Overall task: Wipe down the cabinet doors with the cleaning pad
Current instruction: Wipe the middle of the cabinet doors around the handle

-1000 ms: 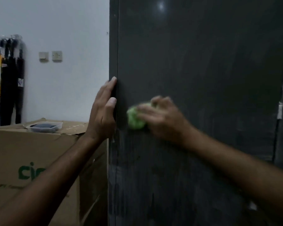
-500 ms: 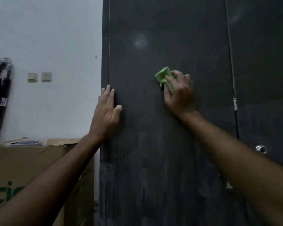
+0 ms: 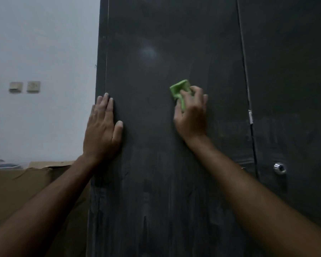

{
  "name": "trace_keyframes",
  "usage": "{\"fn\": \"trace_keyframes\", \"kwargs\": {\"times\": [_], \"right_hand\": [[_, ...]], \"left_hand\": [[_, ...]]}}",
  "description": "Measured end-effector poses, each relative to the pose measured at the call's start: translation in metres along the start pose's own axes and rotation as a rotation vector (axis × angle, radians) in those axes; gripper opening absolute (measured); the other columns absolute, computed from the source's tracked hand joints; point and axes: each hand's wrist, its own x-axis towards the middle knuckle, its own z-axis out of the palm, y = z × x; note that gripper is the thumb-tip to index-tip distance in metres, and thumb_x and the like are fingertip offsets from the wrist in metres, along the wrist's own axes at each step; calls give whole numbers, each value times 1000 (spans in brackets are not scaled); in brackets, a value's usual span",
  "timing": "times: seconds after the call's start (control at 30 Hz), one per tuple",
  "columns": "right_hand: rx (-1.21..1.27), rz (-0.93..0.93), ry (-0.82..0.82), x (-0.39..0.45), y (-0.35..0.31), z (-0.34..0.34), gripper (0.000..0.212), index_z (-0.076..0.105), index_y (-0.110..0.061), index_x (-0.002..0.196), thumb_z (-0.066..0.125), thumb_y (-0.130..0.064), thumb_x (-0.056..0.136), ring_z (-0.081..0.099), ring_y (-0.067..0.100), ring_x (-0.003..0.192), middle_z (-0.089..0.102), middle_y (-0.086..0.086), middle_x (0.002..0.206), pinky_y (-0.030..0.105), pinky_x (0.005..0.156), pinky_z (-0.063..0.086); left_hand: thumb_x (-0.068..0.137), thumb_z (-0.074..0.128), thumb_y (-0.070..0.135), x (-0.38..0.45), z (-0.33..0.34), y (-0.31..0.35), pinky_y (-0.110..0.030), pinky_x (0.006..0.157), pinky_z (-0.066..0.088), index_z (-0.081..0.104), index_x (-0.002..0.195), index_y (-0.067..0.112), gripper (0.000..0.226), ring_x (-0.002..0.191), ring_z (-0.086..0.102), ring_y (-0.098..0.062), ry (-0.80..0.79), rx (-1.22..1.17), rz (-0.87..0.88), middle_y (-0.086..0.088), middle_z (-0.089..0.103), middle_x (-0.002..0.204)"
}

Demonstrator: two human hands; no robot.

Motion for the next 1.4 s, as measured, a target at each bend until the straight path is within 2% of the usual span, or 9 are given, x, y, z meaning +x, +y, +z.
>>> {"fn": "trace_keyframes", "kwargs": {"times": [0.13, 0.2, 0.33, 0.5, 0.7, 0.9, 1.1, 1.27, 1.4], "right_hand": [[3, -552, -336, -38, 40, -31, 26, 68, -2, 110, 65, -11, 86, 57, 42, 99, 59, 24, 125, 51, 88, 51], [-105, -503, -259, -19, 83, -56, 23, 66, 1, 103, 63, -10, 84, 58, 45, 97, 60, 26, 119, 54, 86, 51], [-195, 20, -14, 5, 88, -52, 22, 61, -3, 102, 55, -16, 86, 54, 42, 100, 57, 22, 114, 49, 89, 45], [-48, -620, -433, -40, 103, -73, 20, 62, -1, 100, 62, -11, 82, 58, 40, 94, 58, 23, 112, 51, 83, 51], [-194, -168, -216, 35, 127, -80, 30, 57, 4, 104, 51, -19, 85, 52, 45, 98, 52, 28, 110, 57, 87, 46], [-157, -739, -494, -6, 171, -112, 25, 64, 1, 105, 58, -20, 92, 60, 40, 95, 57, 25, 117, 49, 85, 51], [-159, -173, -193, -7, 146, -87, 22, 60, 0, 105, 61, -16, 90, 56, 42, 97, 54, 24, 112, 50, 83, 48], [-196, -669, -423, -20, 183, -119, 22, 65, -3, 105, 64, -19, 90, 61, 39, 88, 59, 24, 110, 47, 75, 50], [-211, -180, -202, -2, 174, -110, 21, 59, -5, 105, 61, -18, 89, 56, 40, 93, 53, 21, 108, 52, 79, 49]], "left_hand": [[100, 38, 38, 1, -2, 3, -41, 132, 6, 24, 163, 1, 74, 162, 9, -28, -9, 26, 1, -16, 16, 174], [100, 40, 38, -2, -5, 6, -46, 132, 11, 30, 161, 0, 73, 161, 14, -32, -6, 55, 46, -18, 22, 172], [99, 42, 38, -17, 3, 34, -48, 129, 19, 38, 158, 2, 69, 159, 23, -32, -55, 26, 201, -16, 32, 168], [99, 42, 41, -25, 23, 67, -45, 131, 14, 36, 160, 4, 72, 160, 19, -29, -123, -15, 218, -13, 27, 171], [101, 38, 49, -29, 30, 64, -39, 132, 5, 29, 163, 6, 76, 162, 13, -26, -112, 93, 245, -11, 22, 173], [102, 37, 49, -27, 33, 63, -45, 132, 11, 28, 163, 6, 76, 162, 13, -27, -96, 135, 258, -12, 22, 173], [102, 37, 50, -29, 35, 63, -43, 133, 9, 25, 164, 7, 76, 163, 11, -26, -92, 153, 255, -12, 20, 173], [102, 37, 50, -28, 37, 63, -43, 133, 9, 27, 163, 7, 76, 162, 12, -26, -73, 156, 265, -12, 22, 173], [102, 37, 51, -29, 37, 61, -43, 133, 8, 27, 163, 6, 77, 162, 13, -27, -75, 162, 262, -13, 22, 173]]}}
